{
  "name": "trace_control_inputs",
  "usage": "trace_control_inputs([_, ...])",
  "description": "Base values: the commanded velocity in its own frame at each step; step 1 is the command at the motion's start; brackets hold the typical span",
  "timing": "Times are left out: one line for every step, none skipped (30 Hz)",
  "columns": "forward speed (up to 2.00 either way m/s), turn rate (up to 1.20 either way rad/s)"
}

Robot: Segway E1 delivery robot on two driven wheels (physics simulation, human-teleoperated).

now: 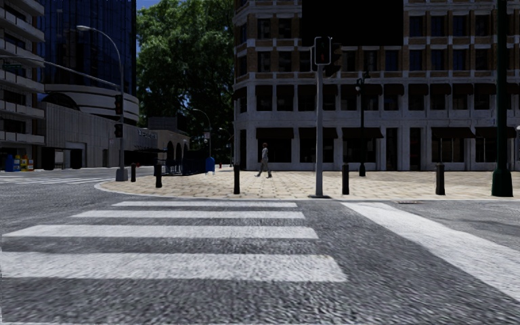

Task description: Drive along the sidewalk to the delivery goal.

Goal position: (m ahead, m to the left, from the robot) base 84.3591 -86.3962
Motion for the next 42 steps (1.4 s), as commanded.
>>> trace_control_inputs([2.00, 0.00])
trace_control_inputs([2.00, 0.00])
trace_control_inputs([2.00, 0.00])
trace_control_inputs([2.00, 0.00])
trace_control_inputs([2.00, 0.00])
trace_control_inputs([2.00, 0.00])
trace_control_inputs([2.00, 0.00])
trace_control_inputs([2.00, 0.00])
trace_control_inputs([2.00, 0.00])
trace_control_inputs([2.00, 0.00])
trace_control_inputs([2.00, 0.00])
trace_control_inputs([2.00, 0.00])
trace_control_inputs([2.00, -0.09])
trace_control_inputs([2.00, -0.11])
trace_control_inputs([2.00, -0.12])
trace_control_inputs([2.00, -0.12])
trace_control_inputs([2.00, -0.12])
trace_control_inputs([2.00, -0.13])
trace_control_inputs([2.00, -0.13])
trace_control_inputs([2.00, -0.13])
trace_control_inputs([2.00, -0.13])
trace_control_inputs([2.00, -0.13])
trace_control_inputs([2.00, -0.13])
trace_control_inputs([2.00, -0.13])
trace_control_inputs([2.00, -0.14])
trace_control_inputs([2.00, -0.14])
trace_control_inputs([2.00, -0.16])
trace_control_inputs([2.00, -0.19])
trace_control_inputs([2.00, -0.25])
trace_control_inputs([2.00, -0.28])
trace_control_inputs([2.00, -0.28])
trace_control_inputs([2.00, -0.33])
trace_control_inputs([2.00, -0.38])
trace_control_inputs([2.00, -0.39])
trace_control_inputs([2.00, -0.39])
trace_control_inputs([2.00, -0.40])
trace_control_inputs([2.00, -0.40])
trace_control_inputs([2.00, -0.40])
trace_control_inputs([2.00, -0.40])
trace_control_inputs([2.00, -0.40])
trace_control_inputs([2.00, -0.40])
trace_control_inputs([2.00, -0.40])
